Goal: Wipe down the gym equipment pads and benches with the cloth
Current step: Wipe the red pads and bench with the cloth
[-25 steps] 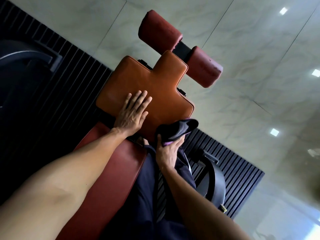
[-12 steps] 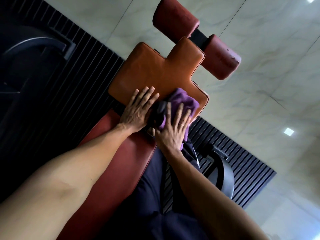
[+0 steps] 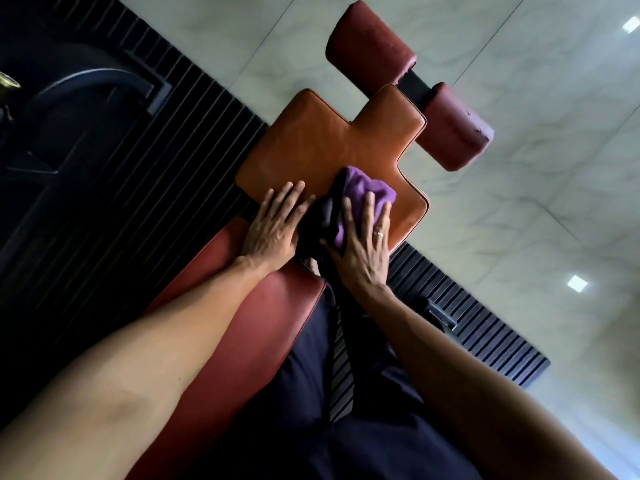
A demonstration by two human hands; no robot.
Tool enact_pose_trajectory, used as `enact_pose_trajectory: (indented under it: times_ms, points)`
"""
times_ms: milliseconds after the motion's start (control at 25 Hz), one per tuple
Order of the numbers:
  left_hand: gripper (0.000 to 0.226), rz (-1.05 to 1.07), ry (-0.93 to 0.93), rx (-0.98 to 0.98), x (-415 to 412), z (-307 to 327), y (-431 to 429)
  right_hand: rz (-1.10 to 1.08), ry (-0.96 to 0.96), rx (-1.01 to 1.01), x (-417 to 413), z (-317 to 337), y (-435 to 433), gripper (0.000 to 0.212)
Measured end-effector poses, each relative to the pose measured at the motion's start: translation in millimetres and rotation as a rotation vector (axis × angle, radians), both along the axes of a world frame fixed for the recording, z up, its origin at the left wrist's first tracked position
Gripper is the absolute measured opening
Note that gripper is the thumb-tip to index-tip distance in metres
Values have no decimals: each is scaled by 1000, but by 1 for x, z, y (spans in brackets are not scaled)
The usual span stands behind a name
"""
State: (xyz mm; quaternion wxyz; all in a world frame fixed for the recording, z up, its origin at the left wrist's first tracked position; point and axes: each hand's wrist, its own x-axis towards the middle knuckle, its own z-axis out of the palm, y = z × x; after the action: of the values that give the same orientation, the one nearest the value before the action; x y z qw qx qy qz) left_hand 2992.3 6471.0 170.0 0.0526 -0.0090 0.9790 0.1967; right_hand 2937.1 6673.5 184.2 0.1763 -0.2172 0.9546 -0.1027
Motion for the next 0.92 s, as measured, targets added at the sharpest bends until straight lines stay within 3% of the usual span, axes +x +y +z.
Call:
enact_pose_trajectory:
  times_ms: [160,280,480,640,800,920]
  points:
    - [79,189,-58,-12,1,6,-5,71,93,-2,2,-12,-68,75]
    - [78,198,-62,35,2,9,-4,166,162,-42,14,-9,-32,66]
    - [77,195,-91,73,3,10,-1,278,108,59,36,2,55,75]
    - [75,194,-117,71,3,11,-3,200,-37,46,21,4,7,102]
    - [76,236,-132,66,1,16,5,160,-127,-9,-16,8,-46,87]
    - [84,290,-165,80,-2,21,14,279,-122,17,-29,18,-18,77]
